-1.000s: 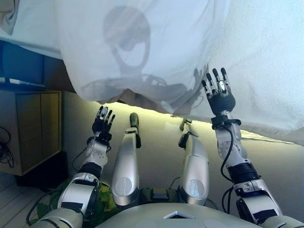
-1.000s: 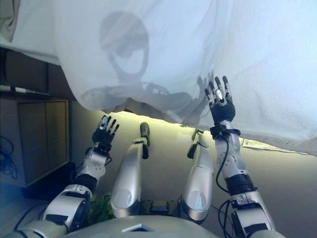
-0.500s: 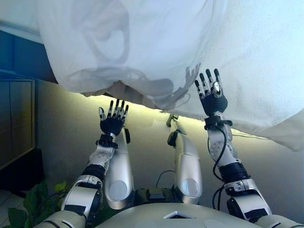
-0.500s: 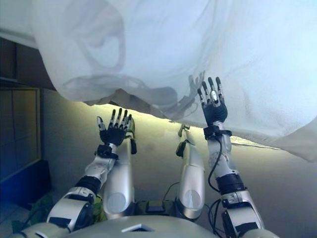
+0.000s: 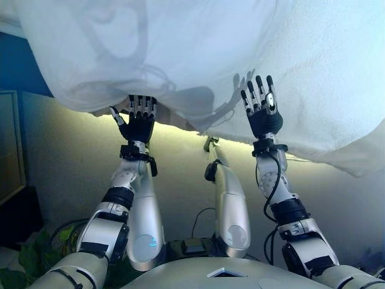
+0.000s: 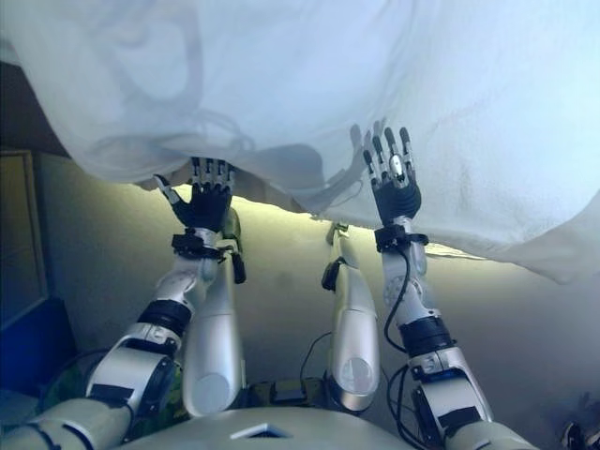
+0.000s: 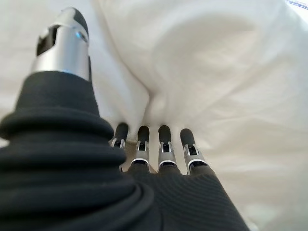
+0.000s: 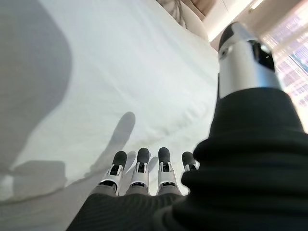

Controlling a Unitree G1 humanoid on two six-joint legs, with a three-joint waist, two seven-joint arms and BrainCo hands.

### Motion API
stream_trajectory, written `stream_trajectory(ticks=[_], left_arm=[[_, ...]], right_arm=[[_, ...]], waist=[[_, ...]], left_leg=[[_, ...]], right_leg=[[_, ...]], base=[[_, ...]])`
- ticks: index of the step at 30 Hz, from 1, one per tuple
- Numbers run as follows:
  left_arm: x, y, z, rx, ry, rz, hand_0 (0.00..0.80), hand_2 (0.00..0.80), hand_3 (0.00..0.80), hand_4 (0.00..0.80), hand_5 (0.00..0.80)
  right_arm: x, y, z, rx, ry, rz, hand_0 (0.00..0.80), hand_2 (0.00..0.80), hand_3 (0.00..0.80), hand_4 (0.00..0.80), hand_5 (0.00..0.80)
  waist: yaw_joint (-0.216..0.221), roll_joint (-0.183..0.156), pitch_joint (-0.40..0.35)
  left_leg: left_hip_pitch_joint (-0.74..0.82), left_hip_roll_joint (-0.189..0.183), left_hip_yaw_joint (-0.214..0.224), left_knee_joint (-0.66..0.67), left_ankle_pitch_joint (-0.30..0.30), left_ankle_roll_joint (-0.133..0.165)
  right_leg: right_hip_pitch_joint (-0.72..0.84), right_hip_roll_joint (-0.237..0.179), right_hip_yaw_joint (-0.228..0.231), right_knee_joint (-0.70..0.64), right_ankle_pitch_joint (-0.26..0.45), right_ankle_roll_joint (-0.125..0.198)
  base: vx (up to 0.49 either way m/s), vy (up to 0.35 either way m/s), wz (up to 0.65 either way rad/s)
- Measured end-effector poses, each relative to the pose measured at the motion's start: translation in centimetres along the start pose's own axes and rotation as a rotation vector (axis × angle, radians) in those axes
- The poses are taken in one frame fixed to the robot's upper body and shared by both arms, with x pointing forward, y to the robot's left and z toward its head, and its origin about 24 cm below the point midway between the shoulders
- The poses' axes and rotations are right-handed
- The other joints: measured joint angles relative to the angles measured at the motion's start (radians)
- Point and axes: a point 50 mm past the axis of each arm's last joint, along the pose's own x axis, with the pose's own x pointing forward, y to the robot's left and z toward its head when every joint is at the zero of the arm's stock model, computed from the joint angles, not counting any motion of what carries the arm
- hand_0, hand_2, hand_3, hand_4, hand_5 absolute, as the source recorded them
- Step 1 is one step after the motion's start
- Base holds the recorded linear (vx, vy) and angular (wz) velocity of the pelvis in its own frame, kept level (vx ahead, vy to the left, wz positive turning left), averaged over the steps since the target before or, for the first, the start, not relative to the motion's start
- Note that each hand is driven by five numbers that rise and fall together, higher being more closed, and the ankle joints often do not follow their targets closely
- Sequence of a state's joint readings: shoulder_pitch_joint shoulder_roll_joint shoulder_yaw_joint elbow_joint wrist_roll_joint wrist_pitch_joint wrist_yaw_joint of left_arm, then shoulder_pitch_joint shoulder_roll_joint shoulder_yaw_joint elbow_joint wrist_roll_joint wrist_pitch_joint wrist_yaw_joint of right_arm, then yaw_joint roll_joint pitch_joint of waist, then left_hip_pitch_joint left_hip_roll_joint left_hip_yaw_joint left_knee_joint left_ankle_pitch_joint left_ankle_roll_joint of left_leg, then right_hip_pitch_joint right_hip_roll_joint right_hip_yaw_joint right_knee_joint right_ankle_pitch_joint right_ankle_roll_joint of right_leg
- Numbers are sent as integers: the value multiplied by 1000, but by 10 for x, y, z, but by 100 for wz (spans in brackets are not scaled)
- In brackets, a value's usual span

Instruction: Make the bed neatly

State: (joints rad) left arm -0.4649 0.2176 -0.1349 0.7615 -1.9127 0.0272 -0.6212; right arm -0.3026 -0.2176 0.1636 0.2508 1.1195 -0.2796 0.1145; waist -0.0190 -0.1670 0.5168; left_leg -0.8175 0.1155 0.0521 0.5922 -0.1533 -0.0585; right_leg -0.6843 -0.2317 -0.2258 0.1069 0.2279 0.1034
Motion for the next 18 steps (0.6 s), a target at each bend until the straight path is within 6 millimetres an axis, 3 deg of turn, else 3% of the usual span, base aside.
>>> stream_trajectory(ticks=[8,12,15,18], left_arm=[[-1,2,2,-13,-31,29,0,0,0,0,0],[-1,3,3,-16,-39,42,0,0,0,0,0],[1,0,6,-13,-59,46,0,0,0,0,0],[-3,4,8,-13,-71,68,0,0,0,0,0]], right_arm=[[2,5,-1,2,-4,28,0,0,0,0,0],[2,6,-1,-7,-4,42,0,0,0,0,0],[2,7,-1,-35,-1,56,0,0,0,0,0],[9,14,3,-38,-14,81,0,0,0,0,0]], waist=[[-23,-4,0],[-21,-5,0],[-18,-3,0],[-14,-4,0]], left_leg=[[-17,3,27,32,-26,12],[-31,4,28,42,-26,19],[-63,46,55,46,-20,26],[-72,34,50,51,-18,16]], right_leg=[[-18,-2,27,-6,24,13],[-26,-16,22,-15,-2,26],[-79,-19,16,127,-84,23],[-102,-14,24,138,-70,15]], base=[[-11,58,-10],[-13,38,-4],[-24,46,-12],[-29,69,-7]])
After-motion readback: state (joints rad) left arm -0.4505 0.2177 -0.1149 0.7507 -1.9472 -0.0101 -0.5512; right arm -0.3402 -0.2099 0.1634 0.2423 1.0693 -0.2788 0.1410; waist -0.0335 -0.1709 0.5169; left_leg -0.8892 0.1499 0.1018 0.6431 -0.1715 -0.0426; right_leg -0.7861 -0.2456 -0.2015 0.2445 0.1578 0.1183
